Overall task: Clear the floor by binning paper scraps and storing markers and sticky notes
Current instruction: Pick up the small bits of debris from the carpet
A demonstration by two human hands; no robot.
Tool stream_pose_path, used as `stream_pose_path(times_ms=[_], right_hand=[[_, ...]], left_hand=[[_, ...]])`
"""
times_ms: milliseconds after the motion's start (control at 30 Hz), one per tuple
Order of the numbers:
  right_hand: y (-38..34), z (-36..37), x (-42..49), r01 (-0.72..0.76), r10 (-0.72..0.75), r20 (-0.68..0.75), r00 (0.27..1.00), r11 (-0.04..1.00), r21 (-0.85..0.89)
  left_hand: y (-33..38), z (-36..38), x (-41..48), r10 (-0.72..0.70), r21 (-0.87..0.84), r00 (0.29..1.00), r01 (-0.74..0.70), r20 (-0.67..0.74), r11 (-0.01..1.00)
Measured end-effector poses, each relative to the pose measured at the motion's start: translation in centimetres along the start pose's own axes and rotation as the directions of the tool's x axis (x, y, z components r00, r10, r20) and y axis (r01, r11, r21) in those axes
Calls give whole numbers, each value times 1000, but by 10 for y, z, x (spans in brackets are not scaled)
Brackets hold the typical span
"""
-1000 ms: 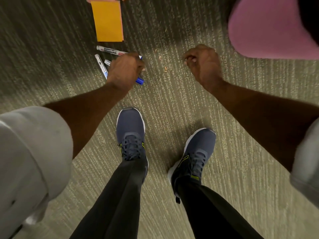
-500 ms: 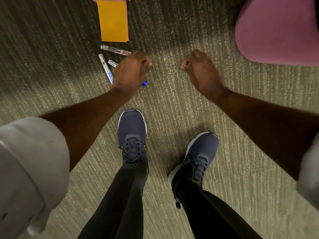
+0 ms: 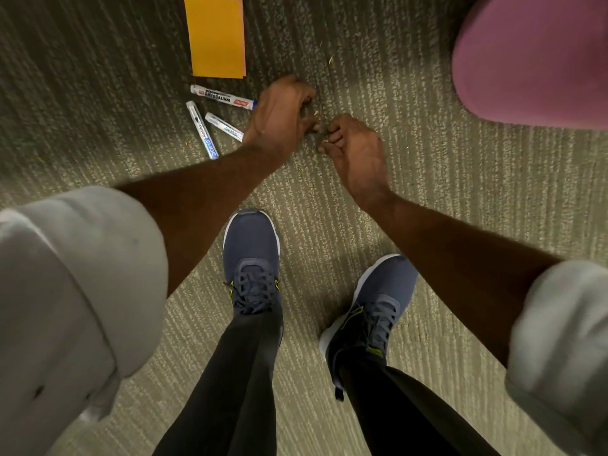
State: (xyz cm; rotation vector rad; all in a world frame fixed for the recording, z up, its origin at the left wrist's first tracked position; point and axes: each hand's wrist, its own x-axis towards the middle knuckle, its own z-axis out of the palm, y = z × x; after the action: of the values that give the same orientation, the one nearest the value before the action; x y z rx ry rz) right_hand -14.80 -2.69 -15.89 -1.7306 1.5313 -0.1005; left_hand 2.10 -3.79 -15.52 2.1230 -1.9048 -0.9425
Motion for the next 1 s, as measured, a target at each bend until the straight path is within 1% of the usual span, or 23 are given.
stream_pose_path(times_ms=[67,200,333,467,533,633,700,733,800,833,933,1000], right_hand=[[2,1,1,13,-13,-10,1000,1000,-10],[5,2,5,103,-111,-53,992,985,-136],[4,4,5,193,-195,25,980,932,-308],[4,7,4,223,-193,112,975,878,-424],[5,8,4,210,-188,93,978,888,-410],[4,6,4,180,-180,29,983,932,-314],[-1,2,9,141,-156,-44,987,961,-240],[-5,0,15,112,-136,-104,985,972,-204],[-16,-5,32,64,-96,-225,970,987,-146],[-20,-8,43,49,-82,-257,963,990,-134],[-29,-14,77,35,-77,-259,963,986,-166],[-32,-14,93,-21,-8,-248,969,993,-113]], left_hand=[[-1,-2,0,31,11,999,-32,28,999],[-1,-6,2,74,40,995,-77,71,996],[1,-13,8,93,94,987,-105,128,990],[9,-19,10,110,143,975,-139,193,980],[10,-20,11,135,162,968,-171,213,972],[9,-19,11,174,160,964,-207,199,965],[7,-17,10,207,151,957,-239,203,959],[6,-16,9,214,142,957,-244,196,959],[6,-11,8,187,105,968,-206,168,973],[7,-9,7,151,79,977,-164,150,983],[11,-3,7,-16,-31,992,20,128,999],[7,1,8,-91,-155,990,108,110,982]])
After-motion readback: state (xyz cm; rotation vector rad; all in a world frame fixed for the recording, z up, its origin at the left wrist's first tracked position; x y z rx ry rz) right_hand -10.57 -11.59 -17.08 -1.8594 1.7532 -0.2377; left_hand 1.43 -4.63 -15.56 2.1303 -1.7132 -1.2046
